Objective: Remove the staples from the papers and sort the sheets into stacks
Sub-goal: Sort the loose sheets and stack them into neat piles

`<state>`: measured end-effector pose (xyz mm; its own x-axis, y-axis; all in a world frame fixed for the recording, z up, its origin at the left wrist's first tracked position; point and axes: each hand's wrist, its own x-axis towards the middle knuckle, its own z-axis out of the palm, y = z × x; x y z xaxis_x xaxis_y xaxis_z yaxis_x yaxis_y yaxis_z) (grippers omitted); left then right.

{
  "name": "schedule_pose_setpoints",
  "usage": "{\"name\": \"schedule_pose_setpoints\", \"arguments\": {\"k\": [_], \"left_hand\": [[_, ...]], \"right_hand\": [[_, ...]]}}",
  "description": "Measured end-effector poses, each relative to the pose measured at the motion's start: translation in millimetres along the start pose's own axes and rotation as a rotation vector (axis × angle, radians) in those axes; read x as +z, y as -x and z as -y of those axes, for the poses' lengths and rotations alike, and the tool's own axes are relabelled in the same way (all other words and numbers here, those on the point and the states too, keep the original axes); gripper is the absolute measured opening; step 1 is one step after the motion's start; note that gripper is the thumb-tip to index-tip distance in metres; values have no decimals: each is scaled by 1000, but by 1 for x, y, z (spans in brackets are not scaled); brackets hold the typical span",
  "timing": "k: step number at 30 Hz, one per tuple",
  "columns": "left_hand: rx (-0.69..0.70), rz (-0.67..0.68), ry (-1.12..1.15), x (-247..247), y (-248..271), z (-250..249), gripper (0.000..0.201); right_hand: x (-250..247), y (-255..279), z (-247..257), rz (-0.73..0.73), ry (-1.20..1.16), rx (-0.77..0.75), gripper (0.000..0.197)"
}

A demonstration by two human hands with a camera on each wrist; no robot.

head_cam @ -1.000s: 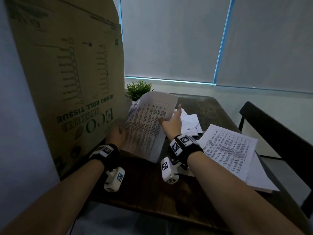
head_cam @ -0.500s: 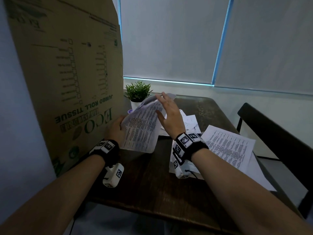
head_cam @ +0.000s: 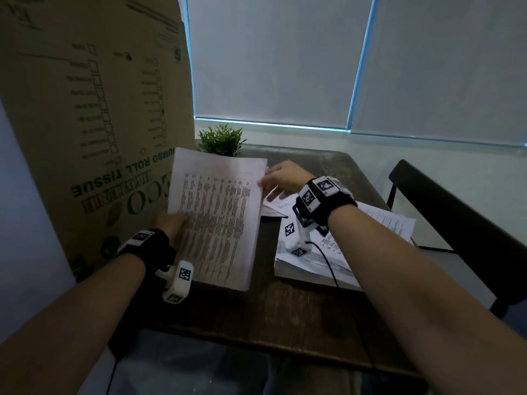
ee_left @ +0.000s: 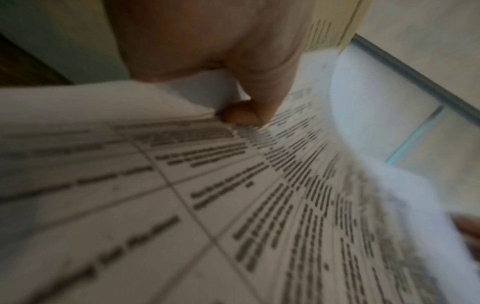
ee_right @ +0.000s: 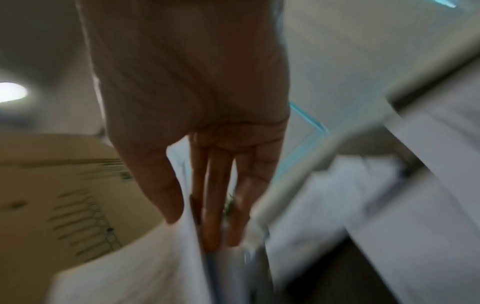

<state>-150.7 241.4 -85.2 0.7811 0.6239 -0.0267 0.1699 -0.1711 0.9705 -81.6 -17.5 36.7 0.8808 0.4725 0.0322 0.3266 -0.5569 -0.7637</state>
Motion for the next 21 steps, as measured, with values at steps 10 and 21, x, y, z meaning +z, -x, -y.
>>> {"name": "schedule_pose_setpoints", "arguments": {"k": [10, 21], "left_hand": [[-76, 100, -564, 6, -12, 16, 38], [230, 242, -347, 93, 20, -83, 13]], "right_hand": [[105, 3, -44, 179, 47, 279, 19], [-7, 10, -98, -357, -192, 304, 33]]}}
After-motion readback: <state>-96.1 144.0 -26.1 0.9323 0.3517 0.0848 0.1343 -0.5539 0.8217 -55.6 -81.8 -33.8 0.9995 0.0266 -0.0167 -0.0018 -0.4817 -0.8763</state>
